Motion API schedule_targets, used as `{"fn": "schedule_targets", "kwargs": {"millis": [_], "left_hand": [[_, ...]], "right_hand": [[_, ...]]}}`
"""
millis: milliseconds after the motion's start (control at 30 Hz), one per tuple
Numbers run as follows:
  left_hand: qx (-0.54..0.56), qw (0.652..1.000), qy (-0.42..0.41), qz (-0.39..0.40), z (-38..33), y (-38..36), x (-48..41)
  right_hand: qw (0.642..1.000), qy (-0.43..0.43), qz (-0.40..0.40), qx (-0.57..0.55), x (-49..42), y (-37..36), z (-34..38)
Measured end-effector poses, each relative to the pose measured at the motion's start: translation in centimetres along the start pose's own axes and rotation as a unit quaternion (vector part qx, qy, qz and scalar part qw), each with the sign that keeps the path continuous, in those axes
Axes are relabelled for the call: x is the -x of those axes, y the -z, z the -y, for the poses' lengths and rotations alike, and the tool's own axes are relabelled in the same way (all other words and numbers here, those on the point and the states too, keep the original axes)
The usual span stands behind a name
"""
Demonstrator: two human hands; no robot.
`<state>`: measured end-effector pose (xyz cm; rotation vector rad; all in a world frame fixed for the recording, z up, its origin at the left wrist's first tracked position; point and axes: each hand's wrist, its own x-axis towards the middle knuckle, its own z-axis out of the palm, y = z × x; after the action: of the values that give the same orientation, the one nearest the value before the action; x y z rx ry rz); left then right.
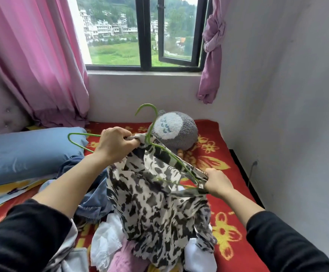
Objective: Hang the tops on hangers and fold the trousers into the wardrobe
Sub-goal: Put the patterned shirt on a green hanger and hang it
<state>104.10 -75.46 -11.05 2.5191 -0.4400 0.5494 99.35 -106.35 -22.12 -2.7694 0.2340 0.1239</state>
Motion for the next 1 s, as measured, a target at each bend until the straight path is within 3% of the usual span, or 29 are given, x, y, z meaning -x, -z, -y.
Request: {"fn": "schedule_targets", "kwargs": {"millis": [300,400,467,533,600,667,700,767,867,900,1000], "left_hand": [[-0.026,0.996,0.079,-0.043,-0.5,-1.0,1.0],[-0.046,0.994,0.087,-0.038,-0.3,-1.2,1.1],[-0.055,0.994,0.093,-0.031,-0.4,-1.4,1.3],[-0.051,0.993,0.103,-0.03,-0.5,-1.6,1.5],[-0.028,0.992,0.12,-0.037,-0.5,-1.7,1.6],[0.012,0.989,0.137,-0.048,-0.4,-1.4,1.5],[0.036,0.987,0.145,-0.054,-0.3,-1.2,1.4],[0.074,0.984,0.15,-0.067,-0.2,-0.5,1.2],[0.12,0.98,0.143,-0.076,0.1,1.0,0.6],[0.135,0.978,0.142,-0.077,0.2,1.6,0.3],[0.165,0.973,0.131,-0.091,0.1,3.3,-0.7]], "right_hand": [[0.969,-0.079,-0.02,-0.235,-0.2,0.4,0.8],[0.918,-0.097,-0.047,-0.381,0.0,1.2,2.4],[0.881,-0.055,-0.035,-0.469,0.4,1.9,4.0],[0.851,0.027,0.033,-0.524,1.1,2.5,5.6],[0.814,0.101,0.166,-0.547,2.0,3.5,6.9],[0.816,0.157,0.274,-0.484,2.6,5.0,7.4],[0.831,0.177,0.275,-0.45,2.5,5.7,7.5],[0.881,0.183,0.141,-0.413,2.1,6.9,7.7],[0.943,0.132,-0.205,-0.224,1.0,8.8,7.8],[0.953,0.115,-0.247,-0.129,0.5,9.2,7.7],[0.976,0.111,-0.184,-0.027,-0.5,10.5,8.5]]}}
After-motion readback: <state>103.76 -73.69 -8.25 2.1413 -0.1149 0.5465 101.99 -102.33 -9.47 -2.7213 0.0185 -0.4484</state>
